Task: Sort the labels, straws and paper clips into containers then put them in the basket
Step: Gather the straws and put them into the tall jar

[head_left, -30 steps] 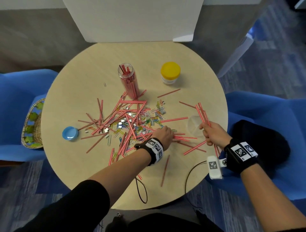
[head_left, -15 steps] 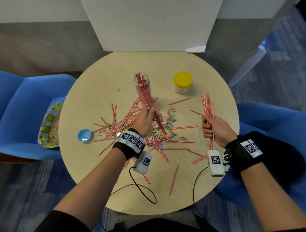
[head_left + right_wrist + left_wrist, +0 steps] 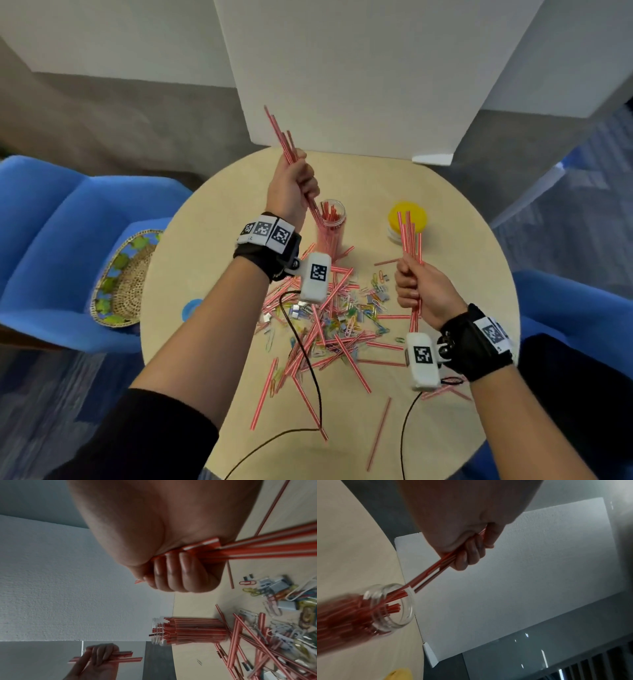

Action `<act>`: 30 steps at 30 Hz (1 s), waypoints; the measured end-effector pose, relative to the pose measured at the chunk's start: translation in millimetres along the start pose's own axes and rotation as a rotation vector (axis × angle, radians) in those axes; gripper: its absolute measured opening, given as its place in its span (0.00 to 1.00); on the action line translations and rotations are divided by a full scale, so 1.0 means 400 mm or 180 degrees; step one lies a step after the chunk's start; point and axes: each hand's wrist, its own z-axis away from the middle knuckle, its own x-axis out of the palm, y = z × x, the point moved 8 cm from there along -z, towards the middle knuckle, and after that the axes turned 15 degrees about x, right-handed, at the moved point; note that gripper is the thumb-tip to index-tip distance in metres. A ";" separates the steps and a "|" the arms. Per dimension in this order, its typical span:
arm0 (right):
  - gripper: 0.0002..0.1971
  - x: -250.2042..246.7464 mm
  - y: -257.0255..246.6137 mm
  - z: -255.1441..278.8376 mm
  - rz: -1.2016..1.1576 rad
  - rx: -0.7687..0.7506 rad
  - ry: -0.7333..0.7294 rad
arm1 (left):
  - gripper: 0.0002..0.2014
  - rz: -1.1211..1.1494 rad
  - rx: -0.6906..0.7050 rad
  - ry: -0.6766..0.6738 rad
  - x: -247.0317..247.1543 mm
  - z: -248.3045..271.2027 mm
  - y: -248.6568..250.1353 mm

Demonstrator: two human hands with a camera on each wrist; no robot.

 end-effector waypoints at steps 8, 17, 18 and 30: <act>0.25 0.091 -0.128 0.002 -0.0025 -0.0509 0.0061 | 0.22 -0.0628 0.0130 0.0096 0.009 -0.091 -0.030; 0.28 0.055 -0.198 -0.043 -0.0202 -0.1003 0.0474 | 0.29 -0.1373 0.0050 -0.0392 -0.007 -0.097 -0.132; 0.28 0.059 -0.207 -0.047 -0.0210 -0.1018 0.0485 | 0.28 -0.1457 0.0062 -0.0446 -0.004 -0.097 -0.134; 0.27 0.106 -0.302 -0.055 -0.0091 -0.1299 0.0365 | 0.18 -0.3150 0.0747 -0.1628 -0.041 -0.096 -0.191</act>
